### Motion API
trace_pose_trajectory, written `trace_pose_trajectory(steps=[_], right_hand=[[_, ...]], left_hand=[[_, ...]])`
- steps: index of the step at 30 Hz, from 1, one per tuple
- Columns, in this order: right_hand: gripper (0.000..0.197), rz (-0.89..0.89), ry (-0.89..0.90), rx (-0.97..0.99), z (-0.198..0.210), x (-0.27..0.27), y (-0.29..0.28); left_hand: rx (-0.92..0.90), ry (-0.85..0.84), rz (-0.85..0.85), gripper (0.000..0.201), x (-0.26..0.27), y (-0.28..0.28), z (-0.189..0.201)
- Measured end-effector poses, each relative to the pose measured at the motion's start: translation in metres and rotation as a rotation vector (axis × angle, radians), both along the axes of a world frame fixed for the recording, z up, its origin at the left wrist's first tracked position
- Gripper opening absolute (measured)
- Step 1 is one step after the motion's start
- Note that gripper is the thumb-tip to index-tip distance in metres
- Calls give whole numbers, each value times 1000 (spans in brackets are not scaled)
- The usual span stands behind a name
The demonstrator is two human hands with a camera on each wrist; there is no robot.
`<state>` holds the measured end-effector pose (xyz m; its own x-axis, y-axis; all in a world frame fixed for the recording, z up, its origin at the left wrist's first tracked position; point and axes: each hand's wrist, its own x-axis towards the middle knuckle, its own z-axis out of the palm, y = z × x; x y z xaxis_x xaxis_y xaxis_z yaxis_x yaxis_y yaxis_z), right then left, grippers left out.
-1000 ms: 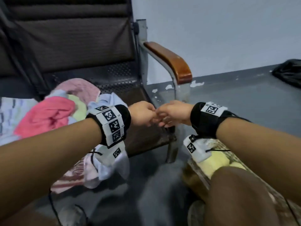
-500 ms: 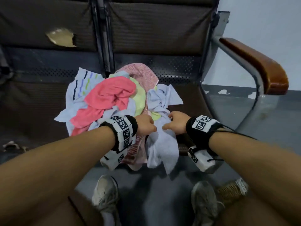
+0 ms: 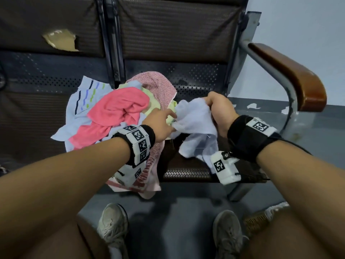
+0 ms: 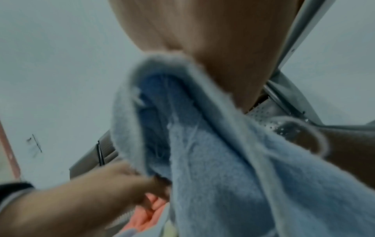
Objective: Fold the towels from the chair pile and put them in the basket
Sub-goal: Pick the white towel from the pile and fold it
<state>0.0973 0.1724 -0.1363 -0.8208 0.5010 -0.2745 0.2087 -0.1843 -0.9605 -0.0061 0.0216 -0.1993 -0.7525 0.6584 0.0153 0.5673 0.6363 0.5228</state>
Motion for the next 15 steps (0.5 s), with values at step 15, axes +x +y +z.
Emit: trace_pose_trajectory(steps=[15], right_hand=[[18,56,-105,919,-21,28,50]], left_hand=[[334,-141,-86,26,17,22,35]])
